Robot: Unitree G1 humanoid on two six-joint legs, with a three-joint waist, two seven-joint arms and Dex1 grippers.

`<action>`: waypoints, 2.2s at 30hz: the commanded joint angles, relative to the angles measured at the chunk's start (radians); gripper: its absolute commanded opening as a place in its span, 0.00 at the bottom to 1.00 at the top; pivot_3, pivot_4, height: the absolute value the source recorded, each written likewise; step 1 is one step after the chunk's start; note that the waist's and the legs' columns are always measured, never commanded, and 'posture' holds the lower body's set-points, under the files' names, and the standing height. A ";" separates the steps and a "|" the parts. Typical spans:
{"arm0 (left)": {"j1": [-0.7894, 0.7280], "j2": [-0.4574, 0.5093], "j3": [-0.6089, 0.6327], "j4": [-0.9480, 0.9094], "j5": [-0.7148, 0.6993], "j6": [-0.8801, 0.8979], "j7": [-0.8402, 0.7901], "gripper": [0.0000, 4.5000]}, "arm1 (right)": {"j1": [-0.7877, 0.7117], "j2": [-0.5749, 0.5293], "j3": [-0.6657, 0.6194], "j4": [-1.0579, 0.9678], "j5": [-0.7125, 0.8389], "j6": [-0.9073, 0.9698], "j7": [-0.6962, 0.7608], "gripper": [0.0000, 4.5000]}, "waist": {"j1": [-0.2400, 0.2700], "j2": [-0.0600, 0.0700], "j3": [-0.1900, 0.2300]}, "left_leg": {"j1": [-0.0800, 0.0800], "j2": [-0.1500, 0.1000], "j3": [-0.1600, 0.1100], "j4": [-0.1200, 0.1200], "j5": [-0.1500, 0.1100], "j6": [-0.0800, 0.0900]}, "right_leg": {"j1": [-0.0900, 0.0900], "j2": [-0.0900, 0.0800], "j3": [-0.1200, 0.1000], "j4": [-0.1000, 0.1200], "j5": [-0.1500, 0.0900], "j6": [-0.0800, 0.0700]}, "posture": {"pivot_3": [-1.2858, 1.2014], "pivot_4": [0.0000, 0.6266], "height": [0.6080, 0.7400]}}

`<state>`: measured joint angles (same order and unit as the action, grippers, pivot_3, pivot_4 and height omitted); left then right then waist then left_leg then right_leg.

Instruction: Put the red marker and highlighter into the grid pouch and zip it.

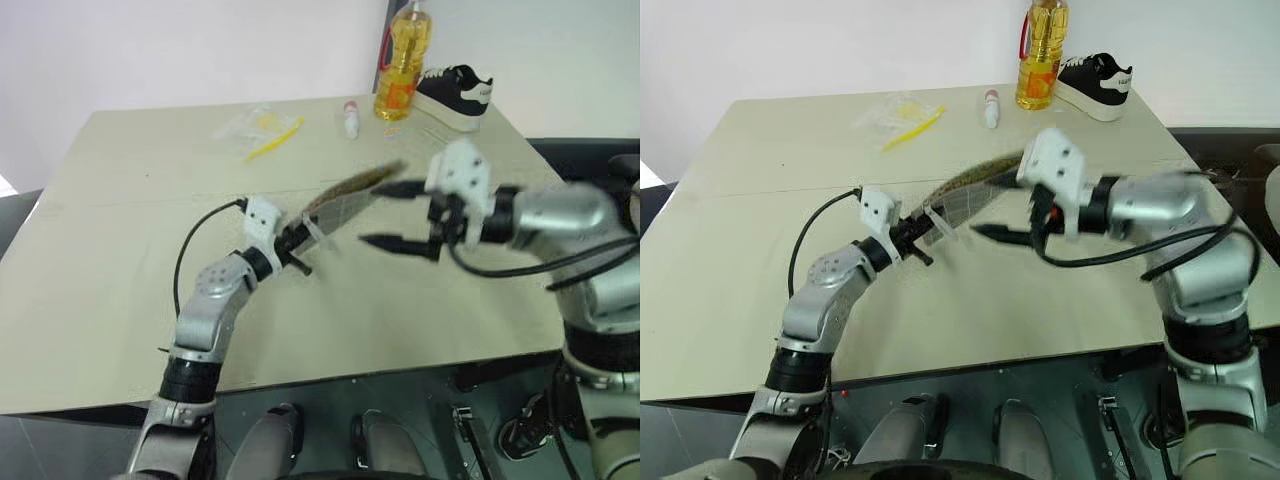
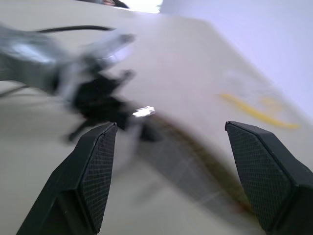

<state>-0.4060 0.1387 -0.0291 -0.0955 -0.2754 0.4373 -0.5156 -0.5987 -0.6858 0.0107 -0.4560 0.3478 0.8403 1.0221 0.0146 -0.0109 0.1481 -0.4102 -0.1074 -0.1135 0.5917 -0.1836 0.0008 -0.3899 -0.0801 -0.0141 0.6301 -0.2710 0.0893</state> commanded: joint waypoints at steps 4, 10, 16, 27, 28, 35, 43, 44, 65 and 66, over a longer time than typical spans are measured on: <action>-0.076 -0.029 0.018 -0.030 -0.094 0.106 0.016 0.00 | 0.032 0.178 0.102 0.048 -0.057 0.053 -0.268 0.81 | -0.010 0.001 0.000 | 0.000 0.000 0.003 0.000 0.000 0.000 | -0.003 -0.001 0.000 0.001 0.000 -0.001 | 0.52 0.24 1.00; -0.089 -0.026 0.014 -0.029 -0.097 0.118 0.031 0.00 | 0.002 0.302 0.102 0.080 -0.040 0.125 -0.392 0.81 | -0.001 0.001 0.000 | 0.000 0.000 0.002 -0.001 0.000 0.000 | -0.003 0.000 0.000 0.002 0.001 0.000 | 0.52 0.24 1.00; -0.086 -0.019 0.010 -0.031 -0.096 0.110 0.040 0.00 | -0.022 0.312 0.098 0.107 -0.022 0.138 -0.411 0.33 | -0.002 0.001 0.000 | 0.000 0.000 0.002 0.000 0.000 0.000 | -0.002 -0.001 0.000 0.000 0.001 0.000 | 0.52 0.24 1.00; -0.009 0.140 -0.105 -0.031 0.071 -0.079 -0.047 0.00 | -0.112 0.149 0.012 0.208 -0.075 0.067 -0.440 0.02 | -0.003 0.001 0.001 | 0.000 0.000 0.003 -0.001 0.000 0.000 | -0.003 -0.001 0.000 0.001 0.001 -0.001 | 0.52 0.24 1.00; 0.009 0.167 -0.111 -0.029 0.087 -0.110 -0.058 0.00 | -0.127 0.110 -0.001 0.238 -0.086 0.054 -0.436 0.02 | -0.002 0.001 0.001 | 0.000 0.000 0.003 -0.001 0.000 0.000 | -0.003 -0.001 0.000 0.001 0.000 -0.002 | 0.52 0.24 1.00; 0.097 0.251 -0.096 -0.055 0.117 -0.208 -0.080 0.00 | -0.145 -0.056 -0.024 0.390 -0.132 -0.025 -0.408 0.02 | -0.005 0.001 0.001 | 0.000 0.000 0.004 -0.003 -0.001 0.001 | -0.003 -0.002 0.001 -0.002 -0.001 -0.004 | 0.52 0.24 1.00; 0.154 0.342 -0.096 -0.065 0.186 -0.322 -0.099 0.00 | -0.037 -0.095 0.025 0.373 -0.111 -0.110 -0.272 0.13 | -0.003 0.002 0.001 | 0.000 0.001 0.004 -0.004 0.000 0.001 | -0.004 -0.002 0.001 -0.002 -0.001 -0.004 | 0.52 0.24 1.00; 0.157 0.362 -0.107 -0.061 0.209 -0.347 -0.107 0.08 | -0.020 -0.101 0.030 0.372 -0.109 -0.111 -0.255 0.20 | -0.003 0.002 0.001 | 0.000 0.001 0.004 -0.004 0.000 0.001 | -0.003 -0.002 0.001 -0.002 -0.001 -0.004 | 0.52 0.24 1.00; 0.554 0.405 0.256 -0.163 0.028 -0.222 -0.054 0.99 | 0.264 -0.083 -0.172 0.493 -0.002 -0.429 -0.096 0.99 | -0.002 0.004 0.002 | -0.001 0.002 0.004 -0.004 -0.003 0.000 | -0.003 -0.003 0.001 -0.004 -0.001 -0.004 | 0.52 0.24 1.00; 0.561 0.392 0.291 -0.166 0.004 -0.212 -0.039 0.99 | 0.266 -0.077 -0.175 0.504 0.002 -0.431 -0.094 0.99 | -0.002 0.004 0.002 | -0.001 0.002 0.004 -0.004 -0.003 0.000 | -0.003 -0.003 0.001 -0.004 -0.001 -0.004 | 0.52 0.24 1.00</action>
